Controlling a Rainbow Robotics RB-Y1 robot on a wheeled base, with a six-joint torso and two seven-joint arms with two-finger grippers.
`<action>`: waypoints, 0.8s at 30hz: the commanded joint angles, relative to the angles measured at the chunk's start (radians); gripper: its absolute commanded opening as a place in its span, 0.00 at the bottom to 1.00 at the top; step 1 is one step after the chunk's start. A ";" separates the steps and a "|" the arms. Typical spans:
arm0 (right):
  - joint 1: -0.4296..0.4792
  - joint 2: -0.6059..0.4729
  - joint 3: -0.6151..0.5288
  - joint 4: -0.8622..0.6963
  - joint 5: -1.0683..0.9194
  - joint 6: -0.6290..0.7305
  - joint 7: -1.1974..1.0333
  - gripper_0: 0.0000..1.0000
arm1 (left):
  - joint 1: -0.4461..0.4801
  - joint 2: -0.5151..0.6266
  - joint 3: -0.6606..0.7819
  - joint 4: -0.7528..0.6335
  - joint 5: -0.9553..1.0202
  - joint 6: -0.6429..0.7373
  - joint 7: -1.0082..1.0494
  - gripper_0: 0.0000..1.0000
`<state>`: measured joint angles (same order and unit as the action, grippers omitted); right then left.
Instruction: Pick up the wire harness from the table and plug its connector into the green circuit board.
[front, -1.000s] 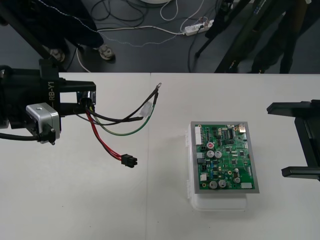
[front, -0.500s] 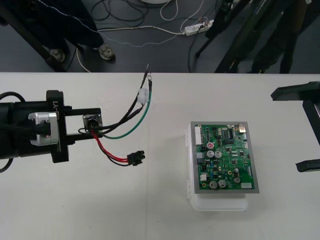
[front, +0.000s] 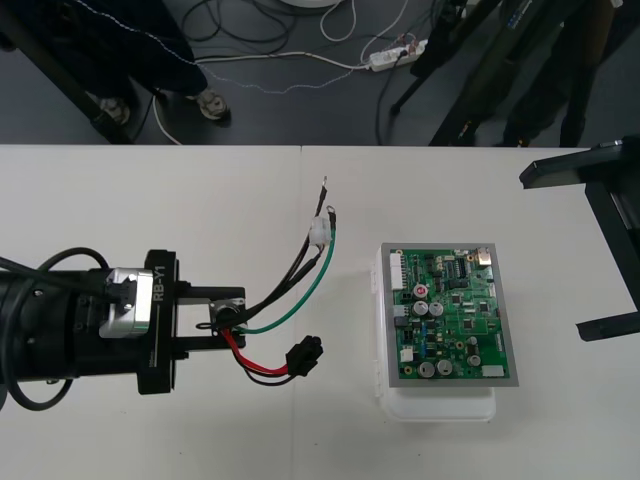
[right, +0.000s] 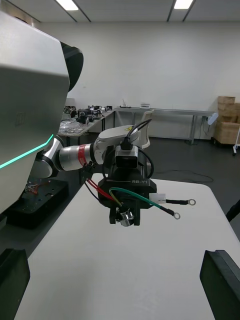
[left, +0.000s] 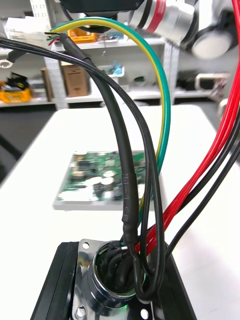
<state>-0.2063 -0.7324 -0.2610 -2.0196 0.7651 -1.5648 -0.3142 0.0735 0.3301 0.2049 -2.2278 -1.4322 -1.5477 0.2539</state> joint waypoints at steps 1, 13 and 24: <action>-0.044 -0.035 0.014 0.004 -0.001 -0.006 -0.025 1.00 | 0.031 -0.020 -0.062 -0.007 0.021 -0.023 0.160 0.00; -0.058 -0.035 0.014 0.042 0.011 -0.006 -0.031 1.00 | 0.009 -0.020 -0.173 -0.007 0.026 -0.023 0.398 0.00; -0.058 -0.035 0.014 0.055 0.014 -0.006 -0.031 1.00 | -0.044 -0.017 -0.289 -0.009 0.062 -0.023 0.643 0.00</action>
<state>-0.2343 -0.7325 -0.2573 -1.9616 0.7761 -1.5648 -0.3143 0.0711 0.3300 -0.0370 -2.2265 -1.3969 -1.5477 0.8431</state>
